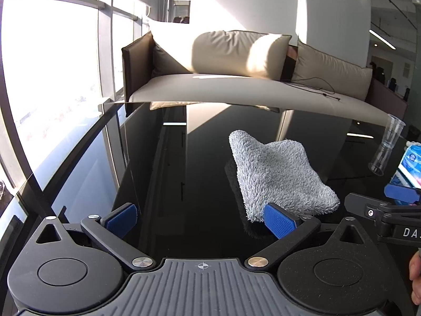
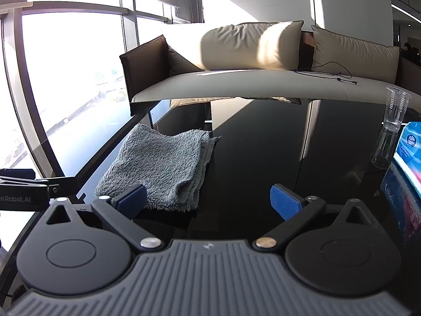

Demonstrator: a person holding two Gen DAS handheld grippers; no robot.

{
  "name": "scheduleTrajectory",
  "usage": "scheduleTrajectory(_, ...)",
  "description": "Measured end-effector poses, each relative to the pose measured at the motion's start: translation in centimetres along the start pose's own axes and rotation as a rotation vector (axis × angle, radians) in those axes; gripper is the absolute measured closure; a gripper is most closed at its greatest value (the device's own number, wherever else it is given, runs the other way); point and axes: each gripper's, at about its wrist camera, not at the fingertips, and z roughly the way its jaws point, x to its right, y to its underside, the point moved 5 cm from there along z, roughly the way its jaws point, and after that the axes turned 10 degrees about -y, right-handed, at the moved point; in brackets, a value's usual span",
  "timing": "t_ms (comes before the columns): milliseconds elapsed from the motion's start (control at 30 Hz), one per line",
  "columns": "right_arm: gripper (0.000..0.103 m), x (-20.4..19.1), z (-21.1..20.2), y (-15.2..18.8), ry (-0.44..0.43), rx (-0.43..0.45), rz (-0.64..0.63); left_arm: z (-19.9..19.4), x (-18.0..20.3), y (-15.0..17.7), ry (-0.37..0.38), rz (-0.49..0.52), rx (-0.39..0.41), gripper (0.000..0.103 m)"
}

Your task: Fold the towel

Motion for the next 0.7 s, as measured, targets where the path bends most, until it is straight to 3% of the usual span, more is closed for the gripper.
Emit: scheduleTrajectory(700, 0.001, -1.2, -3.6, 2.4, 0.002, -0.001, 0.006, -4.1, 0.0, 2.5, -0.007, 0.005, 0.022, 0.001)
